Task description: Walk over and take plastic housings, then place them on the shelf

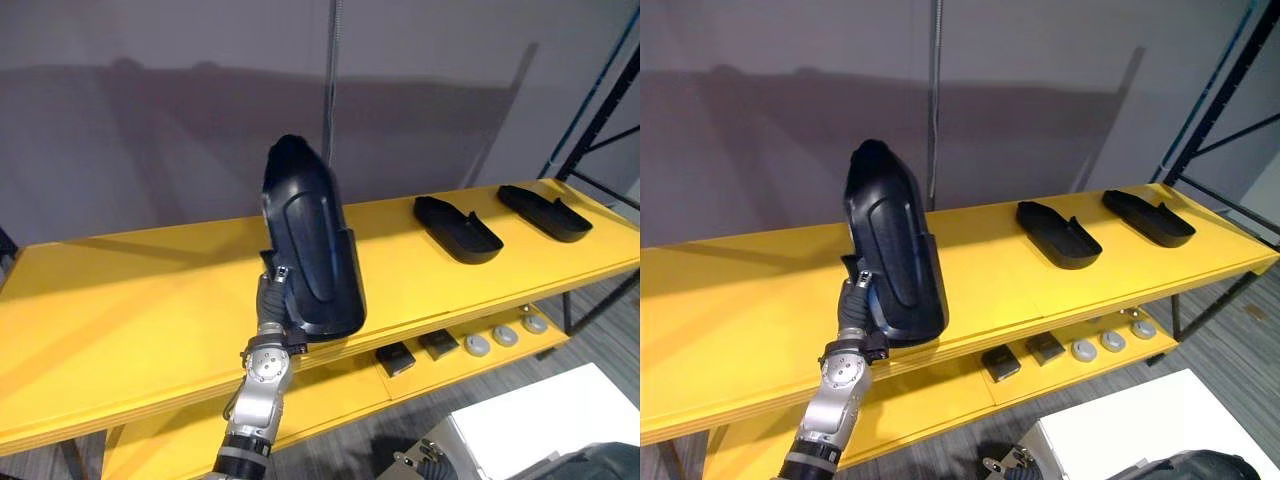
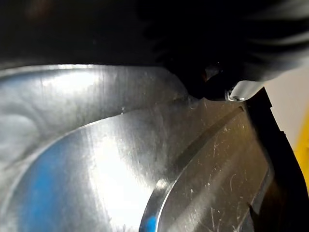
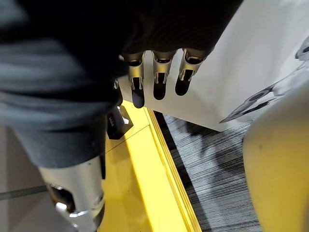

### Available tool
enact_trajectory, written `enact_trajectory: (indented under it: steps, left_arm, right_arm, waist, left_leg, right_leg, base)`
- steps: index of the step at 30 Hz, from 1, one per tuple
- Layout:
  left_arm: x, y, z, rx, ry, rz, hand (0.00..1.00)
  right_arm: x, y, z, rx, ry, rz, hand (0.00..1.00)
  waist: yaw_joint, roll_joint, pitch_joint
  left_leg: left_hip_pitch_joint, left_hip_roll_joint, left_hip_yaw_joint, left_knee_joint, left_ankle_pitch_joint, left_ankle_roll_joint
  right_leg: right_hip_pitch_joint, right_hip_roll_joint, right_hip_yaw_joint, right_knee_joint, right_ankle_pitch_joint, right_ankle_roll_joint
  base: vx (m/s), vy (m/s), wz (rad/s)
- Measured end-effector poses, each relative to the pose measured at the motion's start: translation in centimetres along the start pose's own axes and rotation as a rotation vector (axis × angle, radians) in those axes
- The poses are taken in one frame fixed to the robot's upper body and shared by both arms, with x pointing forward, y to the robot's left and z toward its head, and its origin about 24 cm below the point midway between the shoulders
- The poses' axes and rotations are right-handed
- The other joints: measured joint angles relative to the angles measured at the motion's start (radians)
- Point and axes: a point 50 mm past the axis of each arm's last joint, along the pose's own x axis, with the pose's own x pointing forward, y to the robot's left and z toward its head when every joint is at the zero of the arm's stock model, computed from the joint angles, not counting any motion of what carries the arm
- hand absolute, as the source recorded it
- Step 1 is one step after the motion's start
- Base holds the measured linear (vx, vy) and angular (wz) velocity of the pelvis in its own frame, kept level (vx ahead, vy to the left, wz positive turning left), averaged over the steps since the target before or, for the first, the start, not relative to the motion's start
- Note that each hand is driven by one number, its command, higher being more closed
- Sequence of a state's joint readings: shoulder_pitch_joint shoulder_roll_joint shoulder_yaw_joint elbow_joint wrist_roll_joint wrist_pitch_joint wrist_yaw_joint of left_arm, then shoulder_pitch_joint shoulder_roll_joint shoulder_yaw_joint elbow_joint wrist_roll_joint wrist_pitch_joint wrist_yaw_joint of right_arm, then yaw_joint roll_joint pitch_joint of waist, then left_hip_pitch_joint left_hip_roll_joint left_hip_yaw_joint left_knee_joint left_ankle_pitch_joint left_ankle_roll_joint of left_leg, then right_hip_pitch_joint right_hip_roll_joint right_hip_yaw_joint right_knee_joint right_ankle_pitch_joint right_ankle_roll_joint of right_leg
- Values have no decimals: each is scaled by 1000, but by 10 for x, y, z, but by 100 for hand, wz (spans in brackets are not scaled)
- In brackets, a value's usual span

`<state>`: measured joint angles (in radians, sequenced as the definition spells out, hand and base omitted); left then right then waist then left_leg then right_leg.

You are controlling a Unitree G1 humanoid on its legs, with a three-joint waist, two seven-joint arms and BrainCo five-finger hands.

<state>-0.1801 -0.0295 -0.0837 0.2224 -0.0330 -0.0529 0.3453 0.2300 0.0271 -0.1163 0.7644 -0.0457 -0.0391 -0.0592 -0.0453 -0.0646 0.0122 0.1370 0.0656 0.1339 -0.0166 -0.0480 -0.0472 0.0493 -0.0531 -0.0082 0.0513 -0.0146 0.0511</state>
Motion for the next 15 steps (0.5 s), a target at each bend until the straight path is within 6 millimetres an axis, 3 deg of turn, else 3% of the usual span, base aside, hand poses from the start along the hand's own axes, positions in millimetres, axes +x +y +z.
enact_trajectory:
  steps: [7,15]
  left_arm:
    - [20,9,-8,-8,87,68,100]
    - [33,-3,-8,-40,133,57,100]
  right_arm:
    - [5,4,4,-6,12,13,0]
    - [9,8,15,-14,-11,25,0]
  waist:
    - [-26,1,3]
    - [-52,9,43]
  left_leg:
    - [1,-1,-1,-24,9,-5]
    - [-18,0,-1,-31,19,-17]
  right_leg:
    - [-4,2,-3,-21,1,0]
    - [-34,3,-1,-6,0,-1]
  base:
    - [45,4,1]
    - [-14,-2,-1]
